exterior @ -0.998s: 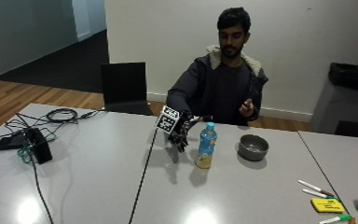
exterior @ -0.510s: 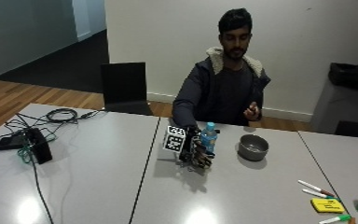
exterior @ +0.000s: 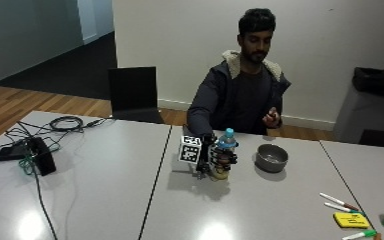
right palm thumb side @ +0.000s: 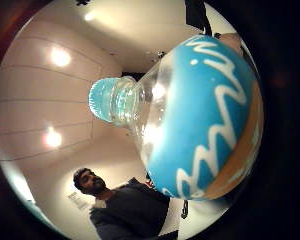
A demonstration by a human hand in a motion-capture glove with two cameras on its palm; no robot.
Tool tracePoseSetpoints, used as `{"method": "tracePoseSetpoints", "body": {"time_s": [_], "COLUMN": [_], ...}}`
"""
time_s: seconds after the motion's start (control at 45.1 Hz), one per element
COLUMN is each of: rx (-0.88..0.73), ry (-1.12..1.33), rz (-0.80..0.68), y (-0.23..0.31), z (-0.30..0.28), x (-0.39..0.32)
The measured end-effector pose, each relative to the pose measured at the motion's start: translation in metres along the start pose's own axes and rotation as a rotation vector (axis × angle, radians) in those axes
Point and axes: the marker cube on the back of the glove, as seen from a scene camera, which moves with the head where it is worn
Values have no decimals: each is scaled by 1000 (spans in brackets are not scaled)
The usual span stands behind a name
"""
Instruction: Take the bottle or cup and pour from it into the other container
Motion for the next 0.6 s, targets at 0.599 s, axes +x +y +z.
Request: {"method": "tracePoseSetpoints", "body": {"time_s": [0.599], "rx": [-34], "ry": [935], "rz": [-123], "y": [22], "z": [76], "x": [-187]}}
